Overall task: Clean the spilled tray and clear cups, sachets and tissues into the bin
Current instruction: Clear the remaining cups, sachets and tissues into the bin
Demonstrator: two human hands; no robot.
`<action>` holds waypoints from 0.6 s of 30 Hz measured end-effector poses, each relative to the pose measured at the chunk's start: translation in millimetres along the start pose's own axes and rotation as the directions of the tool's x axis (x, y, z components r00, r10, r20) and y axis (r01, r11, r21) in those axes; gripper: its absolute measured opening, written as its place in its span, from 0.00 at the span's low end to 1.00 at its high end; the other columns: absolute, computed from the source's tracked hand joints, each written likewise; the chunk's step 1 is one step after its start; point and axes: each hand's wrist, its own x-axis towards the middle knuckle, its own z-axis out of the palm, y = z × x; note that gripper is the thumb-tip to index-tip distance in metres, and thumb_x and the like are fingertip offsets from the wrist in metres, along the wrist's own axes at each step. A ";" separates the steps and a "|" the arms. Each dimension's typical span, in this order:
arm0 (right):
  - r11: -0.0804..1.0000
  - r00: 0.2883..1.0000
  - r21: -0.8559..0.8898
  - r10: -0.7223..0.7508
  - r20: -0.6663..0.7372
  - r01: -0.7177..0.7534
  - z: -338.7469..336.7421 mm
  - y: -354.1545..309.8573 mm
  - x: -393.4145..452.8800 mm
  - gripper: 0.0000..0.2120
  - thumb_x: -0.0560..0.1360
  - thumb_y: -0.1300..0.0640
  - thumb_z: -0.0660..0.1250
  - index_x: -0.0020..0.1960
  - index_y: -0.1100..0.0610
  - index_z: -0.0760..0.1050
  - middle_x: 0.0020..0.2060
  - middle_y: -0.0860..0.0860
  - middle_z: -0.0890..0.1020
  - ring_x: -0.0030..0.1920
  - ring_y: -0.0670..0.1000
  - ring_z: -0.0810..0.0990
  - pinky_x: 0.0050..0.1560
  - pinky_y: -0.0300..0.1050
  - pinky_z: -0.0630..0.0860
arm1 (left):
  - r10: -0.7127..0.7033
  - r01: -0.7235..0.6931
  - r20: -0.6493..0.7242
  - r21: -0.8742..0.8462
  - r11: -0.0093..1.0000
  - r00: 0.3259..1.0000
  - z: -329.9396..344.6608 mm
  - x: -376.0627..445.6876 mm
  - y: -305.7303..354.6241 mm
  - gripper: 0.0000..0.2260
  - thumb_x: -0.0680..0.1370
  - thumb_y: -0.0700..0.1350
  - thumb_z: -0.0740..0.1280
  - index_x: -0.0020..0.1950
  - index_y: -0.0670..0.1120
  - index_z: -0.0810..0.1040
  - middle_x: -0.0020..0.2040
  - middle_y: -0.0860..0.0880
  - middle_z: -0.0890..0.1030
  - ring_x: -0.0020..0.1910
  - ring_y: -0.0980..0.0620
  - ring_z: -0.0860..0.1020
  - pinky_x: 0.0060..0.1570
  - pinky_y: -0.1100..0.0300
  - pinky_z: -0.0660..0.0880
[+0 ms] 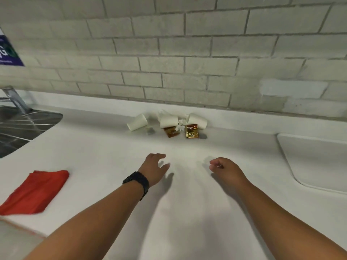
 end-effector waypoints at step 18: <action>0.863 0.956 -0.500 -0.207 -0.206 0.079 103.3 -83.6 137.0 0.26 0.69 0.50 0.70 0.66 0.48 0.73 0.65 0.52 0.71 0.65 0.58 0.70 0.62 0.49 0.68 | 0.141 -0.142 0.018 0.064 0.988 0.990 -75.2 210.8 -41.4 0.30 0.76 0.52 0.67 0.75 0.48 0.61 0.72 0.43 0.63 0.69 0.46 0.65 0.68 0.56 0.61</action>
